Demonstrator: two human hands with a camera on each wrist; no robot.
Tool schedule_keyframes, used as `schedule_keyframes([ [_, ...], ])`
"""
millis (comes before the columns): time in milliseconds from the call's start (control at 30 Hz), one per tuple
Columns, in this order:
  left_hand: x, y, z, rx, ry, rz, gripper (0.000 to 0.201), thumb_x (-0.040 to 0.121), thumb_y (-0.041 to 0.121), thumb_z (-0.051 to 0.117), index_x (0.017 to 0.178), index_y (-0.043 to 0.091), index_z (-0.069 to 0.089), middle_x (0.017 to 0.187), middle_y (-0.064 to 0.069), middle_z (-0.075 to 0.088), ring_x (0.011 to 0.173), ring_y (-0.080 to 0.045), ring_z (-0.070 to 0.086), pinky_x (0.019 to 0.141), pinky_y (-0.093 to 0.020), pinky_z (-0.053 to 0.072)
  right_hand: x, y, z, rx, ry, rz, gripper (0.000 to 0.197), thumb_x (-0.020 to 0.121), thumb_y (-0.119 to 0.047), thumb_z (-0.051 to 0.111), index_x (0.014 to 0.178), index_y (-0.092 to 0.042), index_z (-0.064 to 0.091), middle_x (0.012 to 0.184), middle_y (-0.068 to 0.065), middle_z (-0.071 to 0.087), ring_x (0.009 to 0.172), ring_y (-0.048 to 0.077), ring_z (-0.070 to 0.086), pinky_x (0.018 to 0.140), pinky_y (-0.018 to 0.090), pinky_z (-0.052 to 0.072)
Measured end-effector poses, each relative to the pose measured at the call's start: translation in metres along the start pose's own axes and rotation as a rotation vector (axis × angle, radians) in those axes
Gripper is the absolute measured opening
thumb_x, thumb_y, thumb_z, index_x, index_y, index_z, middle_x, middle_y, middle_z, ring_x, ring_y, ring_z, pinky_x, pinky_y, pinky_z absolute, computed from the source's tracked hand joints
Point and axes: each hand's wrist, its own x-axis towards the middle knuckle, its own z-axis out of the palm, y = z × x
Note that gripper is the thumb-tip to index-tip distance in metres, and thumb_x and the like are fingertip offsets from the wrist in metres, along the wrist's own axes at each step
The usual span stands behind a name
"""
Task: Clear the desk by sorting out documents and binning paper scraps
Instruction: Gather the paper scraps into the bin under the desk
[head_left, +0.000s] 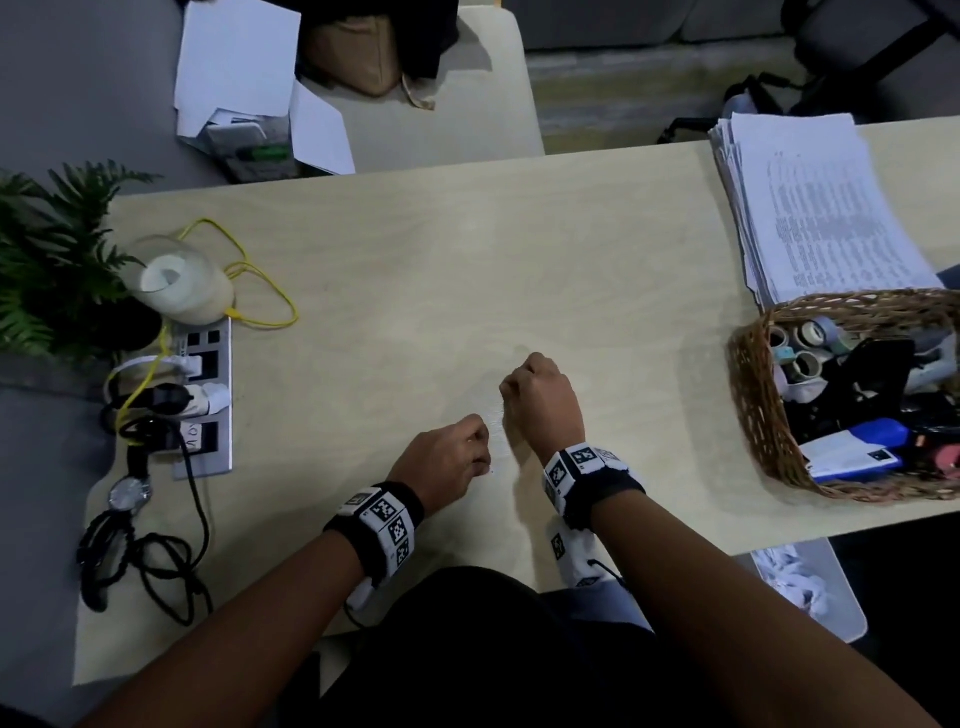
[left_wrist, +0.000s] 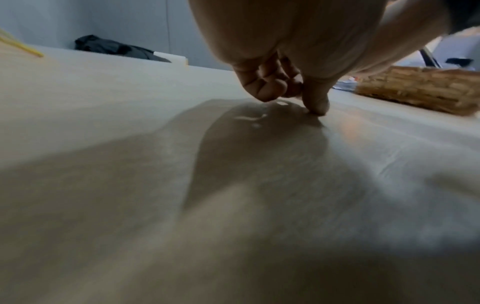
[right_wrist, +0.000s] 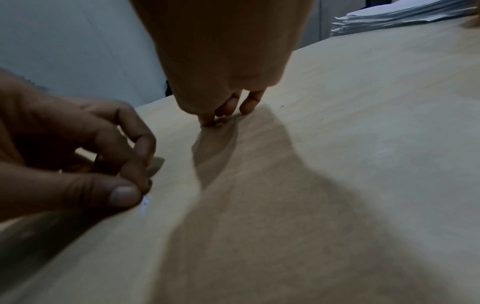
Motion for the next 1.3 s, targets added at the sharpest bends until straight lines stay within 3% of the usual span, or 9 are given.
schedule_keyframes([
  [167,0.0,0.003,0.009,0.141,-0.003,0.054,0.012,0.09,0.016,0.062,0.081,0.016,0.054,0.099,0.003,0.049,0.067,-0.018,0.051,0.046,-0.036,0.046,0.0,0.008,0.004,-0.22,-0.124,-0.17,0.017,0.066,-0.001,0.072,0.066,-0.007,0.056,0.07,0.009,0.051,0.063,0.026,0.05,0.046,0.033,0.037],
  [300,-0.002,0.001,0.006,0.066,-0.002,0.032,0.004,0.091,0.028,0.059,0.089,0.024,0.057,0.099,0.008,0.051,0.072,-0.015,0.056,0.054,-0.024,0.039,0.004,0.017,0.004,-0.242,-0.206,-0.24,0.017,0.067,0.002,0.067,0.071,-0.007,0.054,0.074,0.011,0.05,0.067,0.027,0.048,0.05,0.032,0.037],
  [367,-0.002,0.001,0.005,0.003,-0.003,0.024,0.012,0.088,0.031,0.063,0.099,0.028,0.063,0.102,0.009,0.054,0.075,-0.013,0.057,0.06,-0.02,0.039,0.006,0.022,0.0,-0.069,-0.219,-0.235,0.02,0.067,0.008,0.064,0.075,-0.007,0.053,0.079,0.013,0.051,0.073,0.028,0.048,0.058,0.03,0.039],
  [500,-0.002,0.003,0.011,-0.03,0.032,0.009,0.009,0.084,0.033,0.068,0.092,0.03,0.071,0.1,0.013,0.055,0.071,-0.014,0.061,0.059,-0.023,0.047,0.007,0.035,-0.022,0.483,-0.183,0.157,0.028,0.075,0.015,0.041,0.077,-0.013,0.044,0.083,0.009,0.052,0.072,0.021,0.045,0.059,0.018,0.035],
  [667,0.005,0.01,0.016,-0.065,0.088,-0.068,0.008,0.085,0.022,0.068,0.078,0.021,0.064,0.101,0.015,0.051,0.074,-0.006,0.061,0.062,-0.024,0.048,-0.004,0.056,-0.027,0.608,-0.125,0.365,0.019,0.087,0.005,0.038,0.083,-0.005,0.054,0.084,0.009,0.064,0.076,0.021,0.057,0.062,0.015,0.039],
  [833,0.006,0.016,0.017,0.089,0.041,-0.067,0.012,0.093,0.021,0.054,0.082,0.023,0.053,0.103,0.011,0.045,0.067,-0.015,0.056,0.052,-0.032,0.044,-0.01,0.049,-0.023,0.478,-0.126,0.15,0.013,0.09,-0.009,0.056,0.098,-0.007,0.066,0.101,0.007,0.06,0.089,0.017,0.056,0.08,0.025,0.044],
  [933,0.008,0.015,0.012,-0.077,0.118,-0.165,0.014,0.093,0.015,0.054,0.082,0.023,0.053,0.095,0.011,0.05,0.072,-0.014,0.054,0.064,-0.034,0.046,-0.004,0.036,-0.012,0.335,-0.158,0.032,0.019,0.09,-0.013,0.06,0.104,-0.007,0.071,0.107,0.007,0.059,0.1,0.021,0.055,0.083,0.031,0.048],
  [1033,0.005,0.001,0.003,-0.242,0.263,-0.216,0.012,0.089,0.006,0.062,0.086,0.017,0.067,0.087,0.008,0.06,0.078,-0.007,0.057,0.074,-0.031,0.05,-0.001,0.028,-0.009,0.22,-0.121,-0.06,0.014,0.087,-0.015,0.066,0.094,-0.007,0.075,0.099,0.008,0.061,0.096,0.027,0.056,0.079,0.038,0.05],
  [1300,-0.004,-0.007,0.001,-0.277,0.299,-0.219,0.013,0.08,0.015,0.076,0.093,0.012,0.074,0.092,0.007,0.059,0.076,-0.006,0.06,0.072,-0.029,0.052,-0.001,0.024,-0.003,0.097,0.014,-0.133,0.008,0.08,-0.015,0.072,0.073,-0.013,0.076,0.08,0.003,0.061,0.078,0.026,0.058,0.061,0.037,0.047],
])
